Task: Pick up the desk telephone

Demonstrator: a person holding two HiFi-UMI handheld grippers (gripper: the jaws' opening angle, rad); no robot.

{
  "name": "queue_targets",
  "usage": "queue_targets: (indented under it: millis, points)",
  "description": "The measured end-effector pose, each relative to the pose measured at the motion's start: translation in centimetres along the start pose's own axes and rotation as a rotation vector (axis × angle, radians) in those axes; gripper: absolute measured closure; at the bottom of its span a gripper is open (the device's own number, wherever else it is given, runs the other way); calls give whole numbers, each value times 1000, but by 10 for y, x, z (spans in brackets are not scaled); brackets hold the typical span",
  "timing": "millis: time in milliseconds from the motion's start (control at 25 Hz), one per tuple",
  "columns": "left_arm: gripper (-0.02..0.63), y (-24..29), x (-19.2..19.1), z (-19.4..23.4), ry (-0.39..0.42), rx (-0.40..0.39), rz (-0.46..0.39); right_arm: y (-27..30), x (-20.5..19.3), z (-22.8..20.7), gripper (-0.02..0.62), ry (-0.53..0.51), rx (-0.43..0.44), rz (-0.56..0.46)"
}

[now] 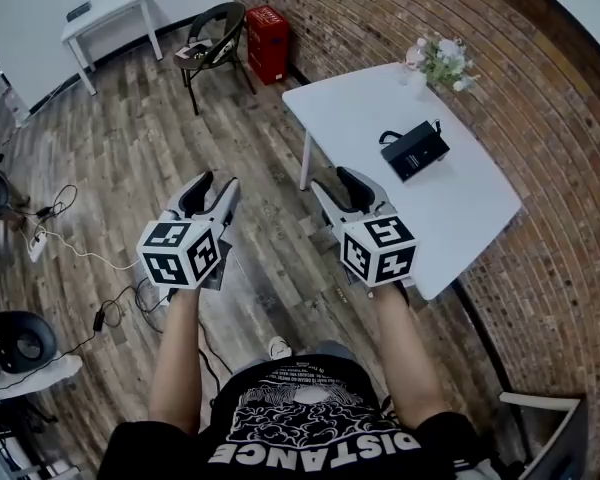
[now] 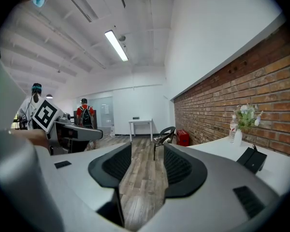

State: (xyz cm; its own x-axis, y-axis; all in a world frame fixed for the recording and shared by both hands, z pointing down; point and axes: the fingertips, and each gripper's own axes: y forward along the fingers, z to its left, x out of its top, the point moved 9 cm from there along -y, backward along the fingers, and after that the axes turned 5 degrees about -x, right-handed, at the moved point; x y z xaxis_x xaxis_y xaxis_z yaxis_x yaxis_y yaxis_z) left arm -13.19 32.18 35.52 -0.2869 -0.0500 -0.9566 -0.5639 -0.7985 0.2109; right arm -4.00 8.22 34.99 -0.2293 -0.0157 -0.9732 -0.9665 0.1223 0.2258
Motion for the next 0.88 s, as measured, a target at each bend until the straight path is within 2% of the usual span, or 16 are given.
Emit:
queue_targets:
  millis: [440, 720, 880]
  points:
    - [343, 59, 10, 3, 29, -62, 17, 17, -3, -40, 337, 39, -86, -11]
    - [304, 139, 19, 0, 40, -110, 27, 40, -8, -101, 324, 57, -150, -3]
    - [301, 198, 27, -6, 53, -166, 49, 55, -6, -144, 318, 80, -204, 1]
